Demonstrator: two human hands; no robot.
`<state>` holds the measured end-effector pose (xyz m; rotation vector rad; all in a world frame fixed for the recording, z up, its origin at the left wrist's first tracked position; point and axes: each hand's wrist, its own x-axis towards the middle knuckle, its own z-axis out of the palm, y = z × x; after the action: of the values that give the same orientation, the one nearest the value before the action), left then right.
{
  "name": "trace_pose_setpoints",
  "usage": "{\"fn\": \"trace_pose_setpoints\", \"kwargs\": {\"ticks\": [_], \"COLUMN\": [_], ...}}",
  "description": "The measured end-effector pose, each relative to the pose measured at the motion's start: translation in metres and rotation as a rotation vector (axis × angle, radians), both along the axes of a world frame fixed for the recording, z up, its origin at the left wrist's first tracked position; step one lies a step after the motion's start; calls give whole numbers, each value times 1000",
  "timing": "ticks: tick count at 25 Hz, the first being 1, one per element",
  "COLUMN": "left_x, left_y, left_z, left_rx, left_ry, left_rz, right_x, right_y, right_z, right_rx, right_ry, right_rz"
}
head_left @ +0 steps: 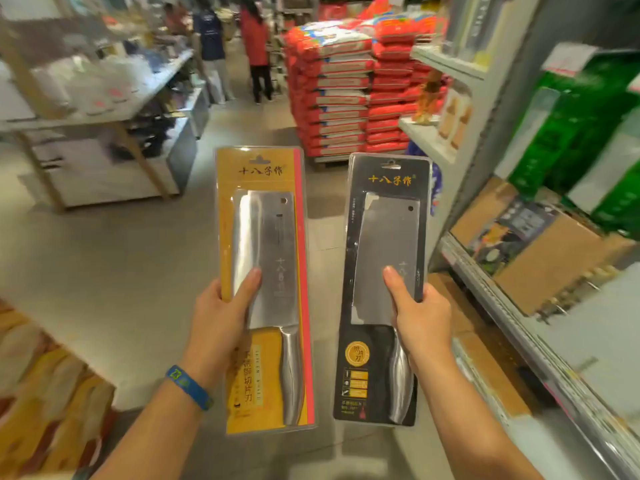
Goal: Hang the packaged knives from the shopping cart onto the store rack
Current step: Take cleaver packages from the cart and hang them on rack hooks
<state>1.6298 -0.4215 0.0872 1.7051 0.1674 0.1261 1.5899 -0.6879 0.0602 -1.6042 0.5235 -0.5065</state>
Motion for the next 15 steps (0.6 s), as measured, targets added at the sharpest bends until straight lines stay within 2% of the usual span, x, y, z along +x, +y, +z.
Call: {"fn": "trace_pose_setpoints", "kwargs": {"ticks": [3,10,15], "left_x": [46,170,259], "left_y": [-50,-159,-242], "left_z": [7,25,72], "left_rx": [-68,-87,-73], "left_ry": [-29,-96,-232], "left_rz": [-176,-545,-706], "right_x": [4,54,98], "right_y": [-42,-121,-164], "right_z": [2,35,79], "right_rx": [-17,-58,-172], "right_ry": [-8,-115,-155], "right_rz": [-130,-425,-645]}}
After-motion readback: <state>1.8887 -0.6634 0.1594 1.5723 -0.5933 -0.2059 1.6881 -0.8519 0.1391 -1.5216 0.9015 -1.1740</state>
